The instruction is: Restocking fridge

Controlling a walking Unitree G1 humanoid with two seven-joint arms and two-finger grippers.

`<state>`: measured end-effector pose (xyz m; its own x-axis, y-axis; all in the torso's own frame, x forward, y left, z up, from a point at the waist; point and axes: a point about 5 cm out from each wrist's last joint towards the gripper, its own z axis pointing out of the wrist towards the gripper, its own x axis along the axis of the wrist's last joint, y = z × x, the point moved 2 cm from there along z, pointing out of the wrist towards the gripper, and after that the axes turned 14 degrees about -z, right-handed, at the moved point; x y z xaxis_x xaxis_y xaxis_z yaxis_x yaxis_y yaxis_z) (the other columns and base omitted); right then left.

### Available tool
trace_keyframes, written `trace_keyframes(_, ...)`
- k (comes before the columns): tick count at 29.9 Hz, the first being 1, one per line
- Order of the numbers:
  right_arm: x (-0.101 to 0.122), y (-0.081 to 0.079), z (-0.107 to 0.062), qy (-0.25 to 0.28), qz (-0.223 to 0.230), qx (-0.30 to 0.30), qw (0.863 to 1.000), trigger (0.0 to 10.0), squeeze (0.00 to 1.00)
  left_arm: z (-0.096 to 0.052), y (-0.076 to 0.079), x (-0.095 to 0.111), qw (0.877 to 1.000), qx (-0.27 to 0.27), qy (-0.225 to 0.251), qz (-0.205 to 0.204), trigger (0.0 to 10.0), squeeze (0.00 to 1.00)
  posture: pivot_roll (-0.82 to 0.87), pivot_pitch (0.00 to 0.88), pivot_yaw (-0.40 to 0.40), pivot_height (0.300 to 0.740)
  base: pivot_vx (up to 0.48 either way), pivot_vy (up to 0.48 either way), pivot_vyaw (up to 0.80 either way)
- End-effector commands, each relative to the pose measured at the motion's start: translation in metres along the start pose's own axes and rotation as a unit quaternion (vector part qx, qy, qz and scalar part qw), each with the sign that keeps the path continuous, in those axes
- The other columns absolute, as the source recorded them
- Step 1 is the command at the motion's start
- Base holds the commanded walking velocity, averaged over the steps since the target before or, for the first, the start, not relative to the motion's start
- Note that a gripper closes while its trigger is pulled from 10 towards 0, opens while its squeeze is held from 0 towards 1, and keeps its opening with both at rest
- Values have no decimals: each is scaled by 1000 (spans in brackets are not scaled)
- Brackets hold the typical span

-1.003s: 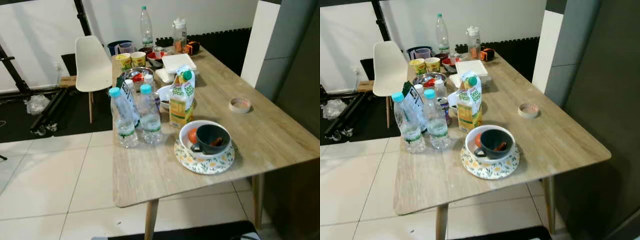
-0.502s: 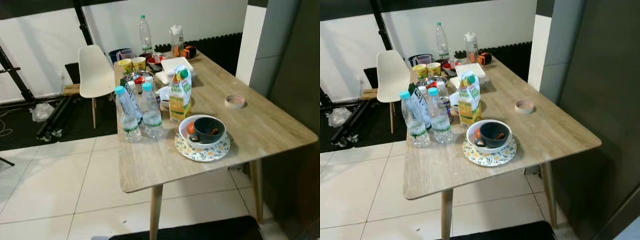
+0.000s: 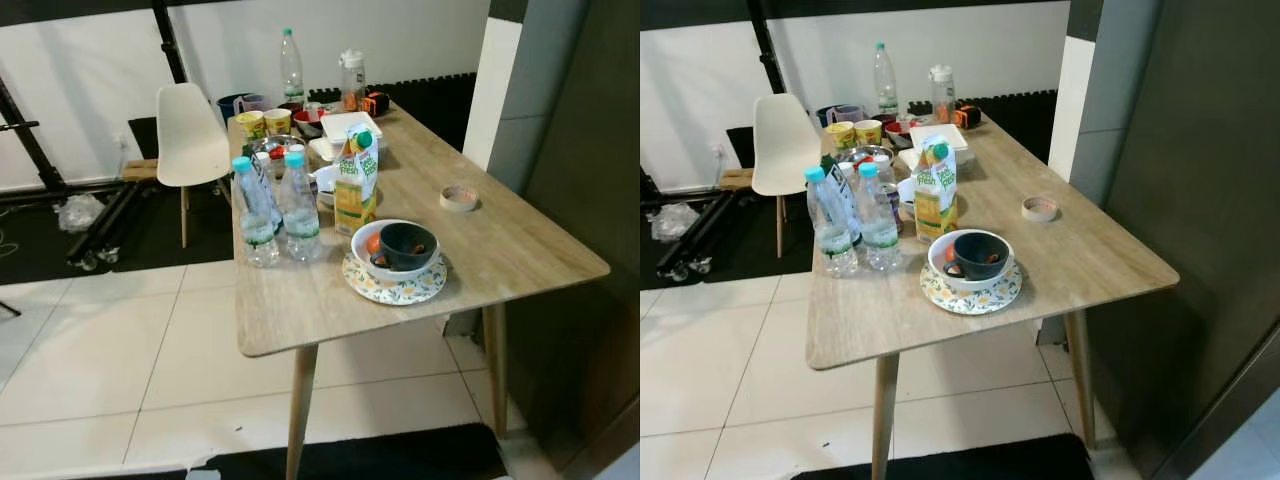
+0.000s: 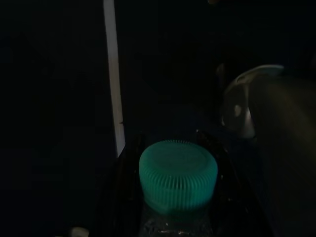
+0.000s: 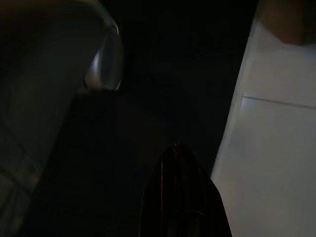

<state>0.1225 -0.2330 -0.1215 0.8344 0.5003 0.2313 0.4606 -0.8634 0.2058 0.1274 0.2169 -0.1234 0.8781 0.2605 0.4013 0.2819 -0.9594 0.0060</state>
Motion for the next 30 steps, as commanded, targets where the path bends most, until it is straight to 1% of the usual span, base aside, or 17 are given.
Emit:
trace_keyframes(1,10,5,0,12,-5,-7,1000,10000,0,-1,1,-12,1000,1,-17,-6,10000,0,-99,0,14,740,-307,0,0)
trace_keyframes(7,17,0,2,14,-7,-3,1000,10000,0,-2,-4,-15,1000,5,-20,-5,10000,0,-113,0,23,740,-309,0,0)
trace_keyframes(19,27,-7,3,19,-7,2,1000,10000,0,-1,-1,-8,1000,-2,-11,8,10000,0,-100,0,31,740,-309,0,0)
trace_keyframes(24,22,-6,3,17,-8,4,1000,10000,0,-1,-1,-7,1000,-2,-11,9,10000,0,-97,0,31,740,-307,0,0)
trace_keyframes(25,16,-4,2,13,-7,3,1000,10000,0,-1,-3,-9,1000,-1,-15,11,10000,0,-99,0,30,740,-281,0,0)
trace_keyframes(28,10,0,1,7,-10,2,1000,10000,0,-2,-7,-12,1000,1,-18,13,10000,0,-98,0,28,740,-179,0,0)
trace_keyframes(30,7,0,1,1,-21,10,1000,10000,0,-2,-7,-12,1000,2,-18,12,10000,0,-100,0,24,740,0,0,-750)
